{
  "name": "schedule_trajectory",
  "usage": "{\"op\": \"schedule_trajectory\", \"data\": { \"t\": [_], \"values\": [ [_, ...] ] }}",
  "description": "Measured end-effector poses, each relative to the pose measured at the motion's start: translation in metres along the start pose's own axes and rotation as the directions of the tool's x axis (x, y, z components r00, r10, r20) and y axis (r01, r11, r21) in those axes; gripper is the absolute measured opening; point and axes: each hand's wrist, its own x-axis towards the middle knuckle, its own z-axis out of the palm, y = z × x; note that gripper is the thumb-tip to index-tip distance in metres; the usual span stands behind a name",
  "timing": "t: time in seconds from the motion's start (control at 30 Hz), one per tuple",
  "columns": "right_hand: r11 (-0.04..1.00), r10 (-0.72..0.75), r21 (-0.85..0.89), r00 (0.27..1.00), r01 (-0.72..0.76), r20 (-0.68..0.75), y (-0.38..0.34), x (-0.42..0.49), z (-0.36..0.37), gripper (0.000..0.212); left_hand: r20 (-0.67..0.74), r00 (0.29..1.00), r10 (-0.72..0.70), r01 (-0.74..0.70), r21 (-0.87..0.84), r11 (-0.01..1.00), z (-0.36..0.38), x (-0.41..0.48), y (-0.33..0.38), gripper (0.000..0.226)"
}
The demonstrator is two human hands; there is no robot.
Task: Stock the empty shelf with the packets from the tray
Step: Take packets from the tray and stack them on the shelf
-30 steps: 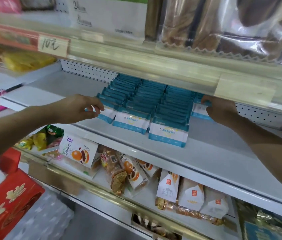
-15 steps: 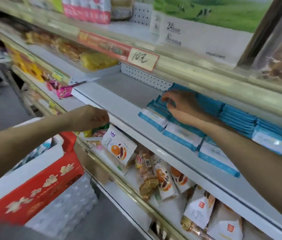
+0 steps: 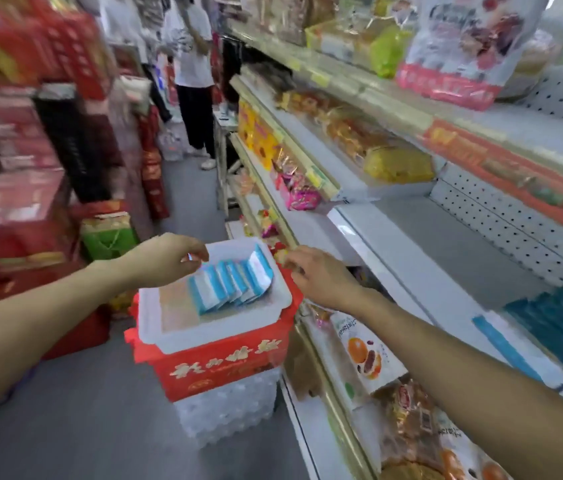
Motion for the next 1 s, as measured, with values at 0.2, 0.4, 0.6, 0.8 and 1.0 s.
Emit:
{"op": "schedule_trajectory", "data": {
  "t": [0.2,0.4,0.6,0.8,1.0],
  "values": [
    [0.999,0.021,0.042,0.971,-0.031,0.237,-0.025,0.077,0.063,0.031,-0.016,0.995,-0.103,0.101,-0.058,0.993,0.003,-0.021,-0.055,0.022],
    [0.994,0.063,0.06,0.932,-0.09,0.357,-0.043,0.138,0.13,0.04,-0.02,0.993,-0.116,0.114,-0.055,0.992,0.007,-0.018,-0.096,0.021],
    [0.991,0.137,-0.051,0.929,-0.127,0.344,-0.056,0.168,0.189,0.046,-0.008,0.996,-0.087,0.086,-0.049,0.995,-0.005,-0.007,-0.13,0.022],
    [0.973,0.197,-0.175,0.943,-0.153,0.27,-0.064,0.186,0.21,0.065,-0.029,0.996,-0.082,0.079,-0.089,0.993,-0.009,0.005,-0.14,0.021],
    [0.957,0.206,-0.252,0.949,-0.144,0.239,-0.079,0.197,0.223,0.065,-0.038,0.995,-0.088,0.084,-0.1,0.991,-0.005,0.007,-0.137,0.021]
  ]
}}
